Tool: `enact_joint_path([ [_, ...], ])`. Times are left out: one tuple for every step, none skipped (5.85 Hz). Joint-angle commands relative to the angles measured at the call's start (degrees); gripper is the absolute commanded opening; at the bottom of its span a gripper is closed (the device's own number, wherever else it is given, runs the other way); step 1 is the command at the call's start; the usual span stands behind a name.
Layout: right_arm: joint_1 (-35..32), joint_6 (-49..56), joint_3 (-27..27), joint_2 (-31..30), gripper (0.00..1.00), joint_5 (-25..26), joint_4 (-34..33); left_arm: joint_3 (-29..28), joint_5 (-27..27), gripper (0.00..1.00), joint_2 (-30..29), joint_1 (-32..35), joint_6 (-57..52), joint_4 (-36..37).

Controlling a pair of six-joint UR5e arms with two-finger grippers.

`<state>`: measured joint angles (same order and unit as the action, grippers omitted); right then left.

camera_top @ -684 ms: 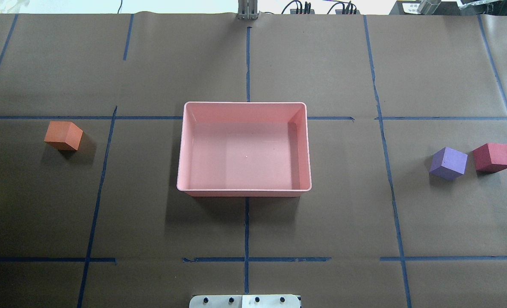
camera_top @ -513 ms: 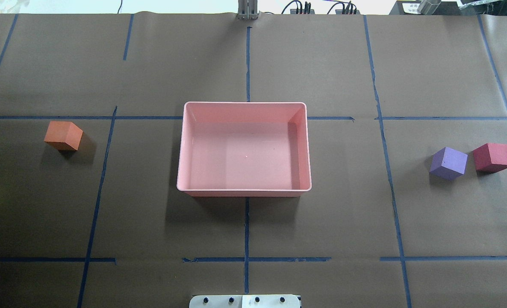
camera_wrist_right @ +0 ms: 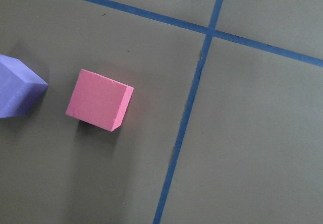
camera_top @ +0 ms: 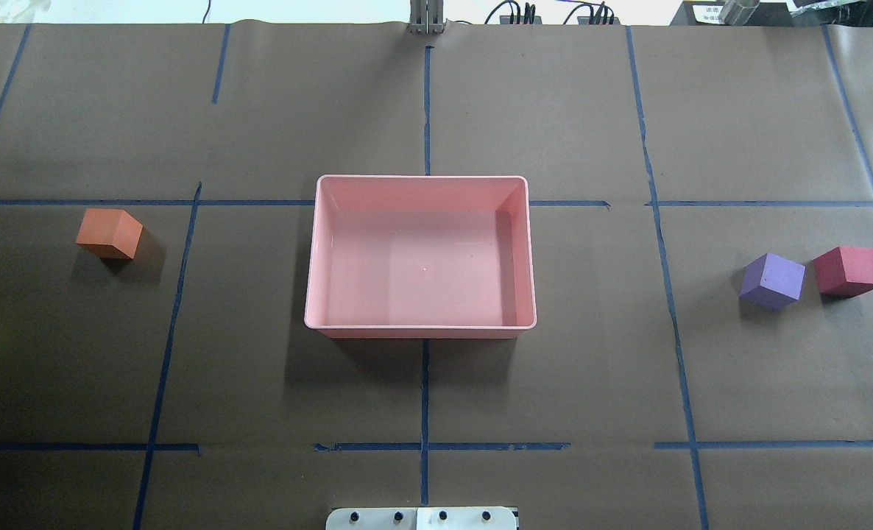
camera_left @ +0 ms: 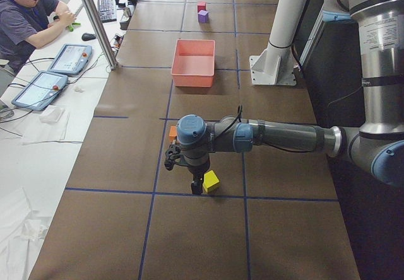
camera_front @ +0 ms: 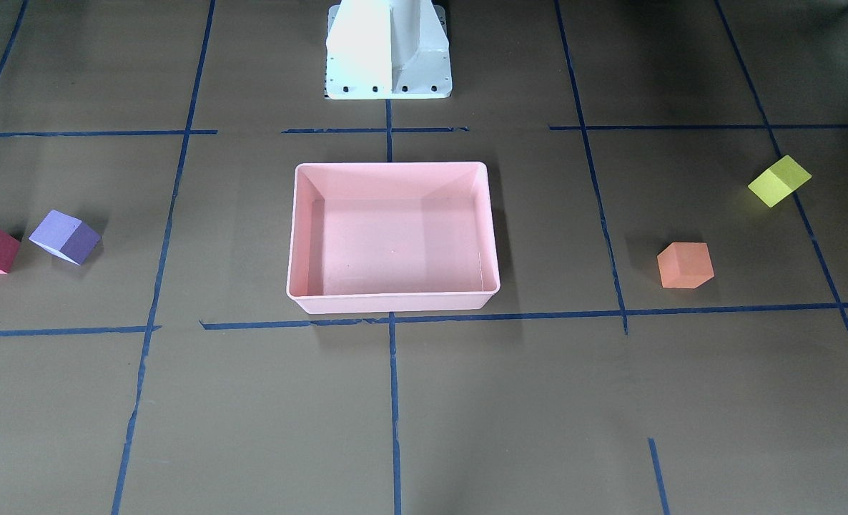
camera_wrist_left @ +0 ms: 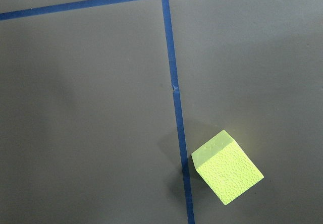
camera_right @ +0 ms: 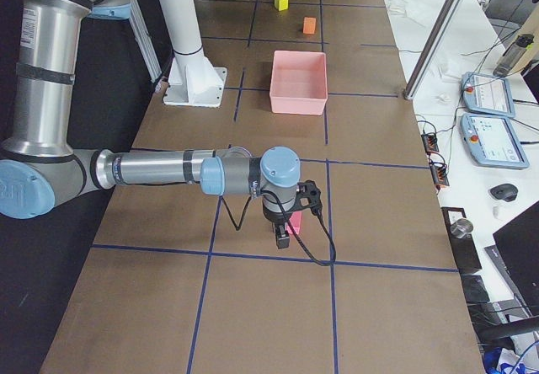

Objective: Place blocks into pink bin with both arms

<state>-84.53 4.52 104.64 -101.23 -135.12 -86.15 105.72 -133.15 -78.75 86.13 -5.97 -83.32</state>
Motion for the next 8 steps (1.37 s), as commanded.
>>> enact_joint_path([
  [9.08,-19.82,-8.16,1.63,1.00,2.30,21.79,0.01,0.00,1.00,0.09,0.00,0.00,0.09],
  [12.68,-26.69,-11.09,3.39,1.00,4.15,27.03,0.01,0.00,1.00,0.09,0.00,0.00,0.09],
  [14.81,-29.89,-11.21,4.10,1.00,6.08,27.26,0.01,0.00,1.00,0.17,0.00,0.00,0.00],
  [15.70,-31.32,-11.38,5.07,1.00,6.54,27.17,0.01,0.00,1.00,0.17,0.00,0.00,0.09],
  [17.01,-33.16,-11.73,5.69,1.00,6.71,27.17,0.01,0.00,1.00,0.17,0.00,0.00,0.00],
  [17.46,-33.18,-12.61,5.69,1.00,6.98,27.26,0.01,0.00,1.00,0.17,0.00,0.00,0.09],
  [18.25,-33.26,-12.79,5.69,1.00,7.07,27.17,0.01,0.00,1.00,0.26,0.00,0.00,0.09],
  [19.21,-33.18,-13.23,5.69,1.00,7.68,27.17,0.01,0.00,1.00,0.26,0.00,0.00,0.09],
])
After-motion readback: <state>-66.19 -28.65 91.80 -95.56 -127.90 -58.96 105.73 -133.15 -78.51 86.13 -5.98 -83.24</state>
